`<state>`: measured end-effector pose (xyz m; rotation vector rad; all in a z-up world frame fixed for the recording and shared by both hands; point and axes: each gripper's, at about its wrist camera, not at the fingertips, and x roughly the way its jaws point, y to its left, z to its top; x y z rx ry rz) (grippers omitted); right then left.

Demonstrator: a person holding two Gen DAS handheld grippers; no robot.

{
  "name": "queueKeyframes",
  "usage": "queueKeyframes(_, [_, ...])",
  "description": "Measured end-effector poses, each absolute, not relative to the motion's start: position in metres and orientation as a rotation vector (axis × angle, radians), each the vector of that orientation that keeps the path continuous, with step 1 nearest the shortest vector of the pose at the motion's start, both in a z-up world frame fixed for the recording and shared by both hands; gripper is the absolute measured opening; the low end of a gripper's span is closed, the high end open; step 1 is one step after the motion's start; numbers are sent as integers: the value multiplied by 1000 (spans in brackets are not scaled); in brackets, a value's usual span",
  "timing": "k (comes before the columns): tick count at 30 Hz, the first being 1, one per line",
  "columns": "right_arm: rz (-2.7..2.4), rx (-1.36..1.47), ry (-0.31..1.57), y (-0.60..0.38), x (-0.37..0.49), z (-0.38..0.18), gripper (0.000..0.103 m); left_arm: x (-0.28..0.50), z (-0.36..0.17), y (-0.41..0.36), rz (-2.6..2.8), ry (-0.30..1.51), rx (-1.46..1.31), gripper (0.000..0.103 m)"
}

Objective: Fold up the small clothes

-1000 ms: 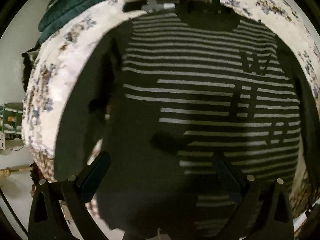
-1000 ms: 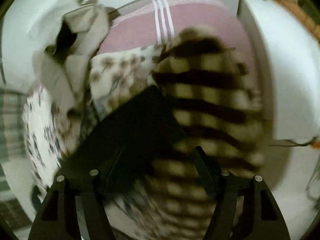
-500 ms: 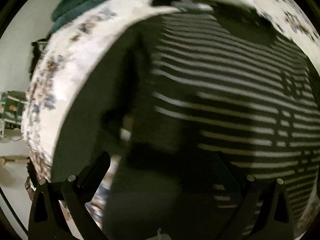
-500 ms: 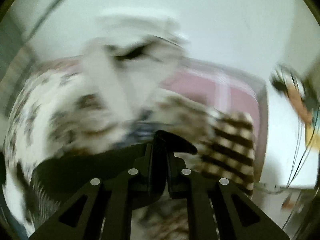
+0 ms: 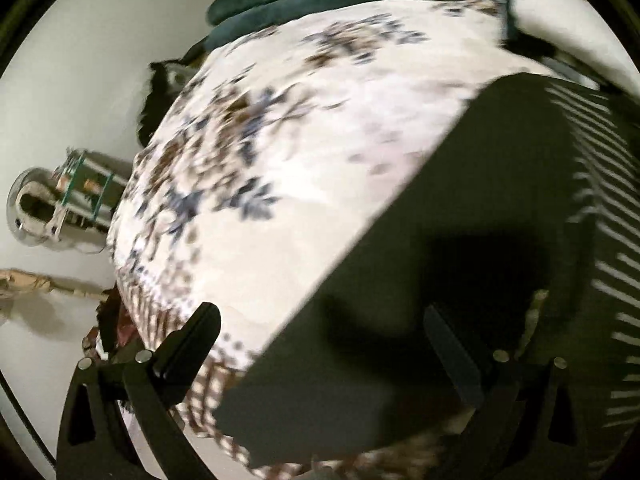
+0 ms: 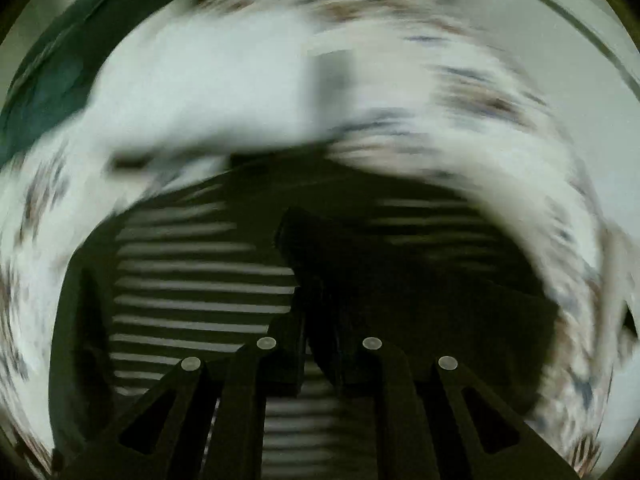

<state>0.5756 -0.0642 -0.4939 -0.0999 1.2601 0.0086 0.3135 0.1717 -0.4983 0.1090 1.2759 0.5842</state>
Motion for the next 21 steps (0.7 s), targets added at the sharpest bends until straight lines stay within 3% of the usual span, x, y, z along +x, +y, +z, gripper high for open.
queueKeyframes(6, [168,-230,1257,60,540,-529,11,291,-511,218,662,1310,37,103])
queueKeyframes(10, [184,-291,1291,69,529,-540,14,285,-520,236,678,1332,-18,103])
queueKeyframes(12, [230,-203,1355,52,523,-540,32,280,-518,244,676,1338,-63,103])
queueKeyframes(13, [248,-144,1382,38,520,-536,56,276,-517,248,672,1338,-84,103])
queueKeyframes(14, [271,-35,1404,17,511,-528,70,271,-516,253,669,1335,-101,103])
queueKeyframes(17, [210,105,1402,-44,480,-507,78,247,-512,272,663,1359,-164,103])
queueKeyframes(21, [68,195,1465,-124,435,-502,78,208,-513,297,671,1385,-331,103])
